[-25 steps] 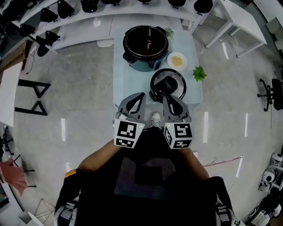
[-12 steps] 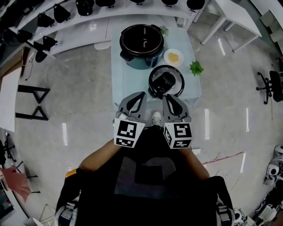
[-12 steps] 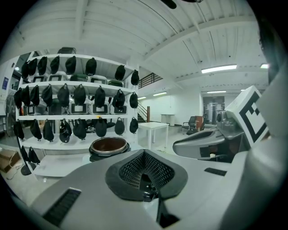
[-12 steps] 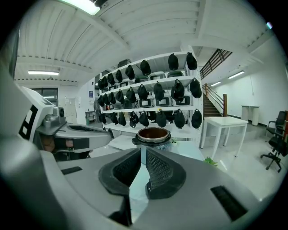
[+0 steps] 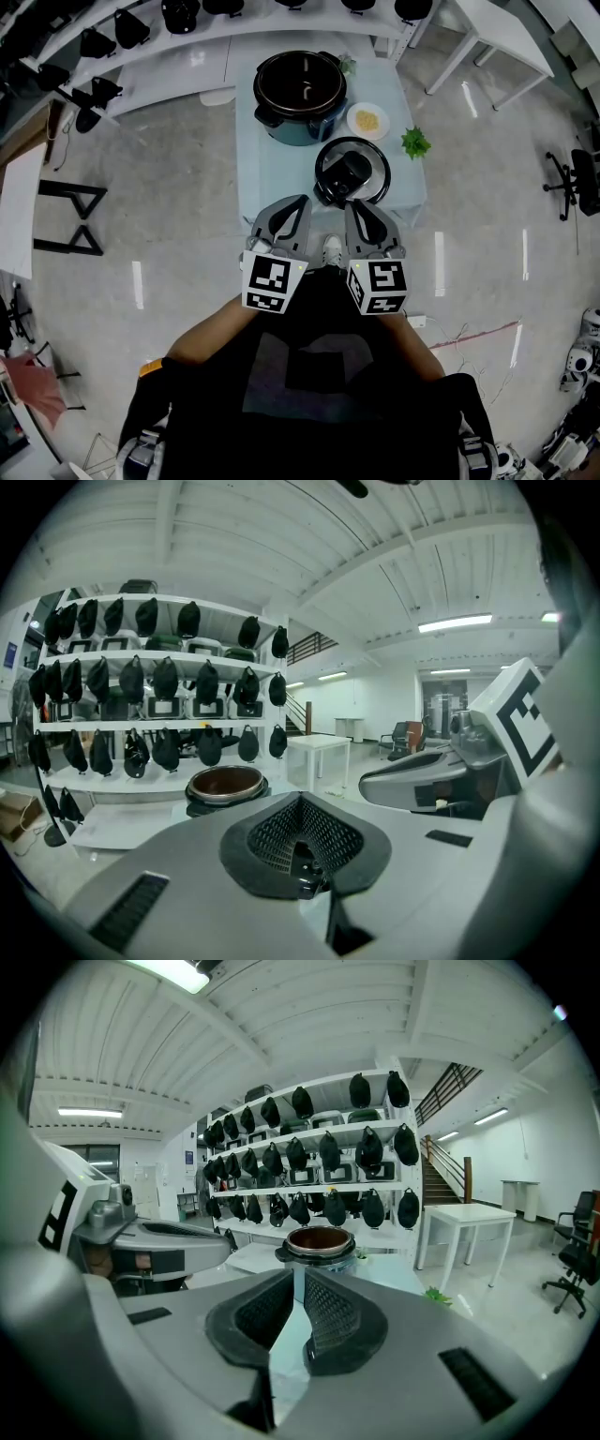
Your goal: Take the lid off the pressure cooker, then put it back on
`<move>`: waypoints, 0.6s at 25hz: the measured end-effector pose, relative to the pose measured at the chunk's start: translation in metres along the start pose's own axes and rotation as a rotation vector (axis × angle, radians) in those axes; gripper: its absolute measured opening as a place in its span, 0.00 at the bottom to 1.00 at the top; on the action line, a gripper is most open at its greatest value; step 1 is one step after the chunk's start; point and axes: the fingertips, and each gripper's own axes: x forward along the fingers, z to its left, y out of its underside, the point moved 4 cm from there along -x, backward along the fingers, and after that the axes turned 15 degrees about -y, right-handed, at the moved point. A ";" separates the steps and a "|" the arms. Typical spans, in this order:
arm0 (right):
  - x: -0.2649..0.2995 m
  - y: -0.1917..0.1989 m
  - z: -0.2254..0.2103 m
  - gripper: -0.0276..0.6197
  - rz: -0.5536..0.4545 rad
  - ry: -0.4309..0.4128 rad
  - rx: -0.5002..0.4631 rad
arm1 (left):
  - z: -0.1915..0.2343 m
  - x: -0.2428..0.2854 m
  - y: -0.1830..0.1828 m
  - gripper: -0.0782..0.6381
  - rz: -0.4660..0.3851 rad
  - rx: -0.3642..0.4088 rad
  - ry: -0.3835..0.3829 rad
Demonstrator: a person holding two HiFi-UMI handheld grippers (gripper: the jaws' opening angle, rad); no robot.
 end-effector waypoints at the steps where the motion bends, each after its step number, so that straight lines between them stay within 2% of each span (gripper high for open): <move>1: 0.000 0.000 0.000 0.12 0.000 0.000 0.000 | 0.000 0.000 0.000 0.12 0.001 0.001 0.000; 15: -0.003 0.006 0.001 0.10 -0.003 0.004 0.006 | -0.004 -0.003 0.005 0.12 0.008 0.007 0.002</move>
